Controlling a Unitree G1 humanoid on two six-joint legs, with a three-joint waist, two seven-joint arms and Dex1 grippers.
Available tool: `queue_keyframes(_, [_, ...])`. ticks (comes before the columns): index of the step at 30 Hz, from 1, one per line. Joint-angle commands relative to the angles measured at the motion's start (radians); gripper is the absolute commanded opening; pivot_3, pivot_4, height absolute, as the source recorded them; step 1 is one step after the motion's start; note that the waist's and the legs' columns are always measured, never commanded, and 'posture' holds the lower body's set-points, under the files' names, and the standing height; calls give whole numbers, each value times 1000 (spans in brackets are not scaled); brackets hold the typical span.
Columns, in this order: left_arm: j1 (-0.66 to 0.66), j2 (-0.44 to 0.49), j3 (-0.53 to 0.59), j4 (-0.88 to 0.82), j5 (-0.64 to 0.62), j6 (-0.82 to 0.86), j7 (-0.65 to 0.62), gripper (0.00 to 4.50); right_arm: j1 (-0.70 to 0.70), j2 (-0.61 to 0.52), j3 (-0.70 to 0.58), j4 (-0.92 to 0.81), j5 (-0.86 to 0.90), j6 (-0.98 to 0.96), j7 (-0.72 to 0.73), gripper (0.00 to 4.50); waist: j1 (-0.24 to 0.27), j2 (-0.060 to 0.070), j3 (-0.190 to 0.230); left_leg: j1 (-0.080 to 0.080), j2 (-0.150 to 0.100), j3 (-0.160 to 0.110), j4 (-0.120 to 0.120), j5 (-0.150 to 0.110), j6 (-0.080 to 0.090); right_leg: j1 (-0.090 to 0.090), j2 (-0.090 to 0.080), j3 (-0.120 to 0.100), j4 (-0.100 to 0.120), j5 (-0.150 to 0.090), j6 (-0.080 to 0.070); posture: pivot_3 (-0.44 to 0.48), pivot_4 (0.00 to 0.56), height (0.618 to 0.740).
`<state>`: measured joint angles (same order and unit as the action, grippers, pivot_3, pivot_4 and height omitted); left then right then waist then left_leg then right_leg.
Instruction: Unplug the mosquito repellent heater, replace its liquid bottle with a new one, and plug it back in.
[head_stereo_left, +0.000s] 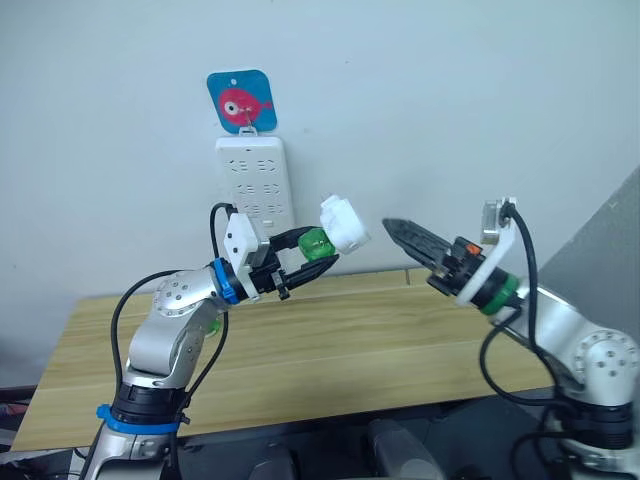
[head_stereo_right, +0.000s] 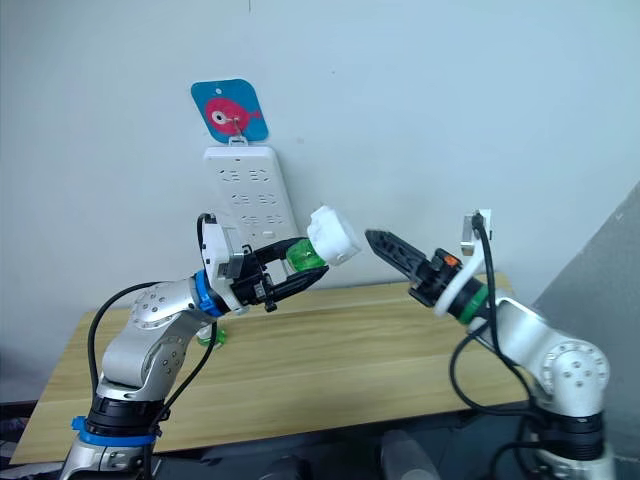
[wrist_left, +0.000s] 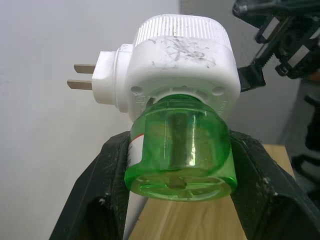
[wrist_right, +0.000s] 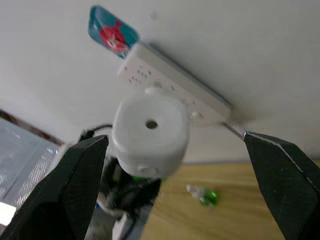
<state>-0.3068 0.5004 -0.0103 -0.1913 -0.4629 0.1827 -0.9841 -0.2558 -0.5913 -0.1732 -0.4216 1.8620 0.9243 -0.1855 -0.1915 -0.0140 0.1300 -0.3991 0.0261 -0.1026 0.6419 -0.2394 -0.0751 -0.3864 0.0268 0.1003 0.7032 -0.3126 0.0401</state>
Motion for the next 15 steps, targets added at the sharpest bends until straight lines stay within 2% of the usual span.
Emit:
queue_keyframes(1, [5,31,-20,13,24,-99,-97,2321,-28,-133,-8,39,81,94,130,4500,-2,0,0,0,1,1,0,0,0,0,1,1,0,0,0,-182,89,740])
queue_keyframes(7, [42,66,-72,33,63,-203,-212,2321,-64,-276,75,78,110,192,245,4500,1,0,0,1,3,3,0,0,0,0,4,4,0,0,0,-183,96,740])
queue_keyframes(12, [67,84,-87,20,77,-229,-240,2321,-89,-298,145,94,110,211,275,4500,4,1,3,-1,3,3,0,0,0,0,4,5,-4,0,0,-170,110,740])
queue_keyframes(15, [73,87,-90,17,79,-234,-239,2321,-106,-294,187,102,110,198,244,4500,5,1,3,-1,3,4,0,0,0,0,4,6,-5,1,1,-170,110,740])
